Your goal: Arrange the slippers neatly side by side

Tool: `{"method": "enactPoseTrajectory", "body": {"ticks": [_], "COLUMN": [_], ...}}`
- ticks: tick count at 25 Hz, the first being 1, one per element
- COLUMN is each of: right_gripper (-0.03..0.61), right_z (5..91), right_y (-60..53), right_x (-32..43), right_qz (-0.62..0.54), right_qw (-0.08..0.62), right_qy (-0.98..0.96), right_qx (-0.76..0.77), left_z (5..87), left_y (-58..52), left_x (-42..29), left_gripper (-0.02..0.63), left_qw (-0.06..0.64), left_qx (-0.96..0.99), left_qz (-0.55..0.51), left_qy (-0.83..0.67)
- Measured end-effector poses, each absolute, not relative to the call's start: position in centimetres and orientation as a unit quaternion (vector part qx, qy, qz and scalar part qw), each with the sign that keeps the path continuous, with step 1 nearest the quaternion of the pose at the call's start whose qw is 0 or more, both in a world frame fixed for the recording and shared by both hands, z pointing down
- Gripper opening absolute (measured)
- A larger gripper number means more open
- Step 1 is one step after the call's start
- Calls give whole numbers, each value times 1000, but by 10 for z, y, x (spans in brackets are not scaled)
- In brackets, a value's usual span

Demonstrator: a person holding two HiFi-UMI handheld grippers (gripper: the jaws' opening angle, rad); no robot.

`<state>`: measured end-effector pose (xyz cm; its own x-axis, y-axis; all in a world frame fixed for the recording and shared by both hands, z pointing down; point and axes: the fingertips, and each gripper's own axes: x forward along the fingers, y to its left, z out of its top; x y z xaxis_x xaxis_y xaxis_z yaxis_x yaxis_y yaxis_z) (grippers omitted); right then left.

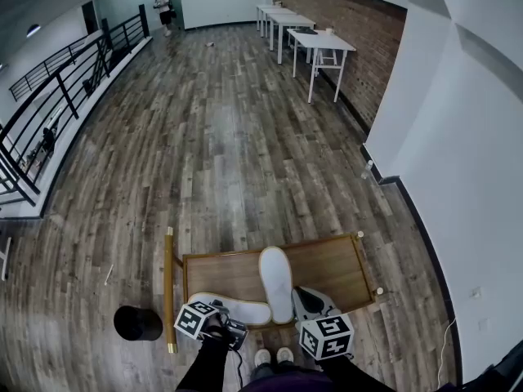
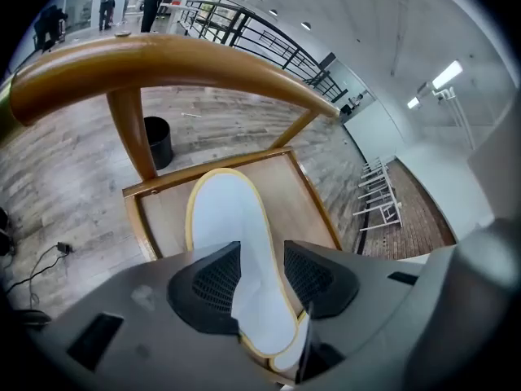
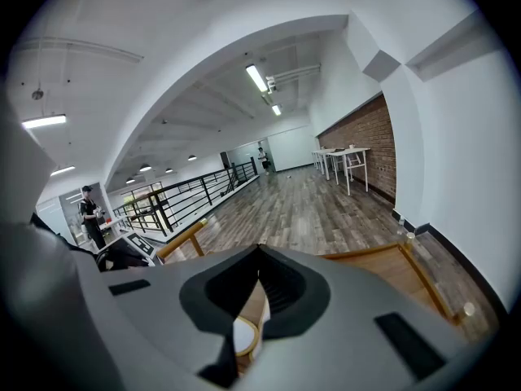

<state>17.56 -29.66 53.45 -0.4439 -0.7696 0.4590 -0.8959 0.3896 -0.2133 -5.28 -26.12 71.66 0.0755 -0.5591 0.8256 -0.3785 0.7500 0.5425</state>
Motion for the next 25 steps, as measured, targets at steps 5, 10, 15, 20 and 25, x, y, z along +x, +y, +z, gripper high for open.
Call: {"method": "enactPoseTrajectory", "body": {"ticks": [5,10,15,20,25], "right_gripper": [-2,-2,-2,-2,-2], "right_z": [535,535,534,535,534], "right_y": [-298,-301,-300,-298,-300], "right_x": [179,182,181,180,178], "right_qz": [220,218,217,216,216], "right_qw": [149,151,154,155,155], "right_qy": [-817,-815,-815,-816,-817], "right_qx": [512,515,514,513,512], "left_z": [727,735,740,736,725], "left_y": [-261,-261,-255,-257,-264], "left_x": [-46,-38,-43,-43,-42], "left_gripper": [141,140,11,9,9], "left_qw": [669,687,689,686,662], "left_qx": [342,342,333,347,395], "left_qz": [-62,-55,-40,-54,-27], "left_qy": [-657,-639,-642,-637,-637]}}
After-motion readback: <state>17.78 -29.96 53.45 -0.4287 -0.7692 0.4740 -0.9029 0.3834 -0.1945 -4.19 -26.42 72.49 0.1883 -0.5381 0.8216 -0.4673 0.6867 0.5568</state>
